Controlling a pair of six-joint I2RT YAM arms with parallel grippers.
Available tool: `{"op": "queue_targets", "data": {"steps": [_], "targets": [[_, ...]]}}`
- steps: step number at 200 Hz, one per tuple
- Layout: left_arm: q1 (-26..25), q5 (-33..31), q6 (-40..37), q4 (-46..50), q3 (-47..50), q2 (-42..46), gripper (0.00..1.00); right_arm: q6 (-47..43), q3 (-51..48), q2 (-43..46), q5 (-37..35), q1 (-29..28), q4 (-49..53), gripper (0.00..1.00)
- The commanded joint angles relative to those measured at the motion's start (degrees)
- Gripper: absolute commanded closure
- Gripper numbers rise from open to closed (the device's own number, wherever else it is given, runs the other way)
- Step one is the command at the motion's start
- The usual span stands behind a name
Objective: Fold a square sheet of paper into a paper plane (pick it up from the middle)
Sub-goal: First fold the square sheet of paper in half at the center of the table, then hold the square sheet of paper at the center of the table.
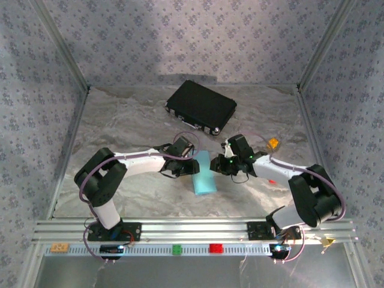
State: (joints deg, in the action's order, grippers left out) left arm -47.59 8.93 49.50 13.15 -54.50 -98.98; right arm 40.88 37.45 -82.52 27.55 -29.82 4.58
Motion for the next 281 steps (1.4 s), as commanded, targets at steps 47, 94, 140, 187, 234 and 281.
{"op": "queue_targets", "data": {"steps": [47, 94, 140, 187, 234, 281], "targets": [[0.33, -0.29, -0.54, 1.48, -0.69, -1.39, 0.51, -0.19, 2.55, -7.23, -0.01, -2.47, 0.85, 0.84], [0.36, -0.14, 0.59, 0.62, -0.29, 1.39, 0.44, 4.29, 0.77, -9.94, -1.55, -3.33, 1.18, 0.86], [0.96, 0.73, 3.59, -5.42, 2.7, 6.56, 0.38, 15.11, -1.68, -9.71, -2.85, -4.77, -3.16, 0.88], [2.14, 2.01, 4.67, -8.57, 4.8, 5.51, 0.39, 17.47, -1.54, -9.86, -4.61, -5.68, -2.88, 0.88], [2.18, 2.13, 3.68, -8.64, 4.01, 3.15, 0.41, 17.47, -1.37, -9.77, -4.61, -5.86, -2.84, 0.88], [2.18, 3.85, 3.5, -10.02, 3.72, 0.83, 0.46, 17.54, -1.64, -9.34, -4.74, -5.84, -2.99, 0.87]]}}
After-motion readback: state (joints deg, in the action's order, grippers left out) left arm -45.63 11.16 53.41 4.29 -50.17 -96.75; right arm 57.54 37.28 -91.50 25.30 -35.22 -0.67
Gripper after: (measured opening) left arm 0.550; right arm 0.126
